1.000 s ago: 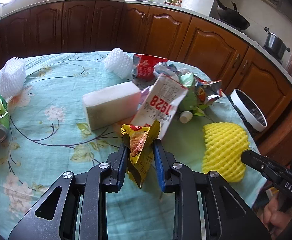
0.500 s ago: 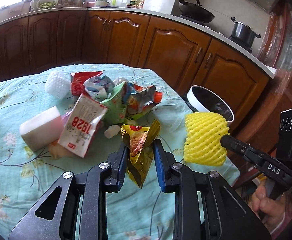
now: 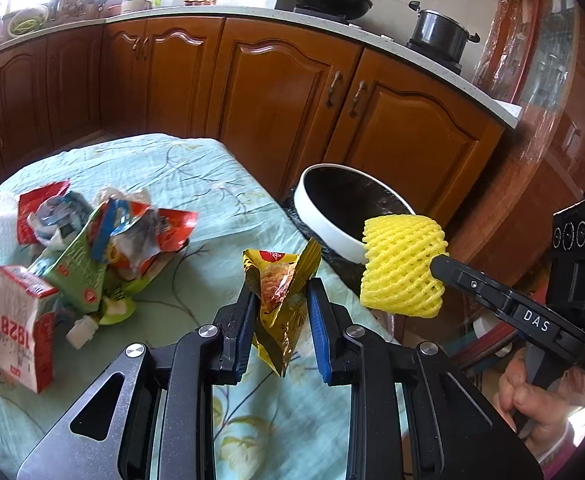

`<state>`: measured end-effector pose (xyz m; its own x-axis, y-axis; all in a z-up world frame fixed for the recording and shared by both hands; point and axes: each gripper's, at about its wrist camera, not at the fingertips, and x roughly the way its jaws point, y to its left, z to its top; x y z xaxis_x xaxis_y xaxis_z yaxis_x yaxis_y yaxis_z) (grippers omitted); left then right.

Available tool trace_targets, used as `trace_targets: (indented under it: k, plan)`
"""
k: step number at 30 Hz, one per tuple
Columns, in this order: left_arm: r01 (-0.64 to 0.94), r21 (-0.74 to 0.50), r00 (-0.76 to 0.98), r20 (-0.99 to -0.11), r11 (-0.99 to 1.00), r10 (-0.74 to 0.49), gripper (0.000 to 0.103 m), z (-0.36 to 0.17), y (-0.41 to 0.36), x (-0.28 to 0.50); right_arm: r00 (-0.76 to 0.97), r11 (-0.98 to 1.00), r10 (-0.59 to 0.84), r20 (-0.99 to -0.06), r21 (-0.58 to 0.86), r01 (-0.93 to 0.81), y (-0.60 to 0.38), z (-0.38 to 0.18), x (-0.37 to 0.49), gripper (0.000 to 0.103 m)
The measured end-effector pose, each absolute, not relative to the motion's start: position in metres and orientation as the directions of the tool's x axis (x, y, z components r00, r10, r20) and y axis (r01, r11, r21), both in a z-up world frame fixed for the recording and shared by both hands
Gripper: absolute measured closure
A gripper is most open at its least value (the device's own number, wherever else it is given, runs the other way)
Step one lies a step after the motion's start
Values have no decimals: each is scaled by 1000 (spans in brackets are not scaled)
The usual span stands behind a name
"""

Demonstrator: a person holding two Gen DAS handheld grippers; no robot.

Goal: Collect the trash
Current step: 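Carry the snack bag and foam net over the black trash bin with both tools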

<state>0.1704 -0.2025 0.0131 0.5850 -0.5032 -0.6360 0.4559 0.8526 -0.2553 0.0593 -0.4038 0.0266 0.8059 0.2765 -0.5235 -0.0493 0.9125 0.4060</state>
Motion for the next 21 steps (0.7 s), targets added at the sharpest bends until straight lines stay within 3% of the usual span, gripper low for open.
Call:
trace_targets:
  k: [10, 21]
  plan:
    - [527, -260, 530, -644, 809, -552, 79, 28, -266, 218, 824, 931, 189, -535, 365, 24, -453, 39, 88, 93]
    - [575, -237, 445, -713, 783, -542, 77, 27, -337, 274, 768, 945, 155, -621, 320, 68, -482, 35, 126, 92]
